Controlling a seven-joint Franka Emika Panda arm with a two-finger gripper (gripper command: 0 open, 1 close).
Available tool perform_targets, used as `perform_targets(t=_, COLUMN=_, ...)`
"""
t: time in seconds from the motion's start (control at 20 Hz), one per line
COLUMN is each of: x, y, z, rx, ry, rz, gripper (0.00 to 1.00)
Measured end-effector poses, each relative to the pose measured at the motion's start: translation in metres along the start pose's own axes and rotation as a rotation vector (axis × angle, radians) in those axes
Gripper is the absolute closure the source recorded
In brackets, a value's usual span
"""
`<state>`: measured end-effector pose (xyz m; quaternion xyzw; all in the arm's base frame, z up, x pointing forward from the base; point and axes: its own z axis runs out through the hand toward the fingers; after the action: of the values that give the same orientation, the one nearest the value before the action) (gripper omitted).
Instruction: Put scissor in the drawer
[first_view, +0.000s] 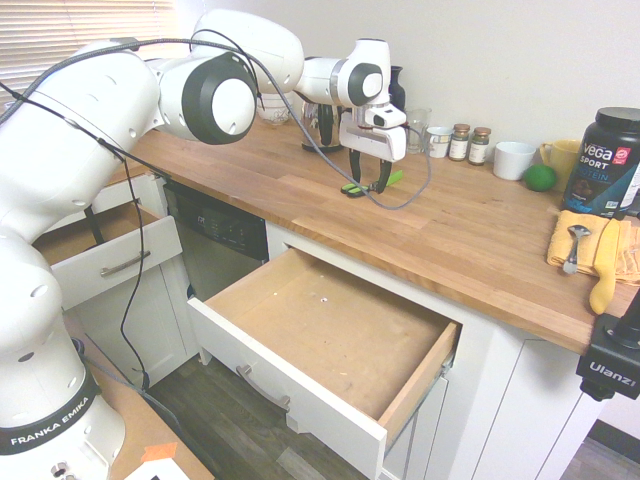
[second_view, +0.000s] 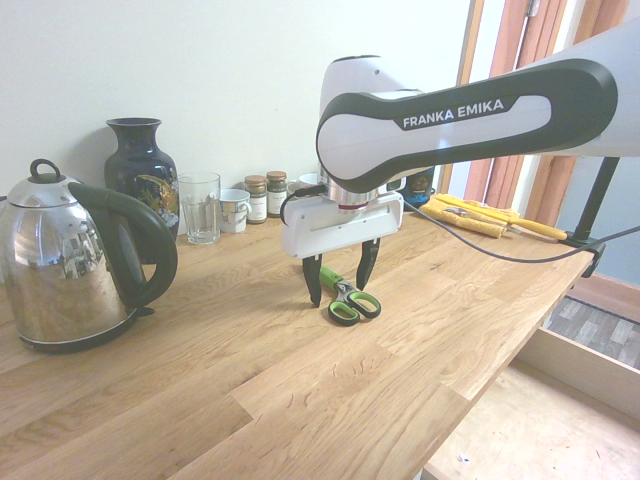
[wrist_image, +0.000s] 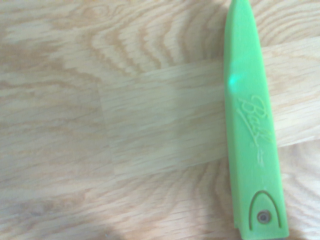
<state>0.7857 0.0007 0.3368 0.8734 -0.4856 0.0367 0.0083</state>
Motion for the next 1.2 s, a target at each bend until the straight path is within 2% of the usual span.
perform_targets(t=1.2, x=-0.0017, y=0.0076, z=0.0006, rx=0.014, ry=-0.017, rz=0.013, gripper=1.00)
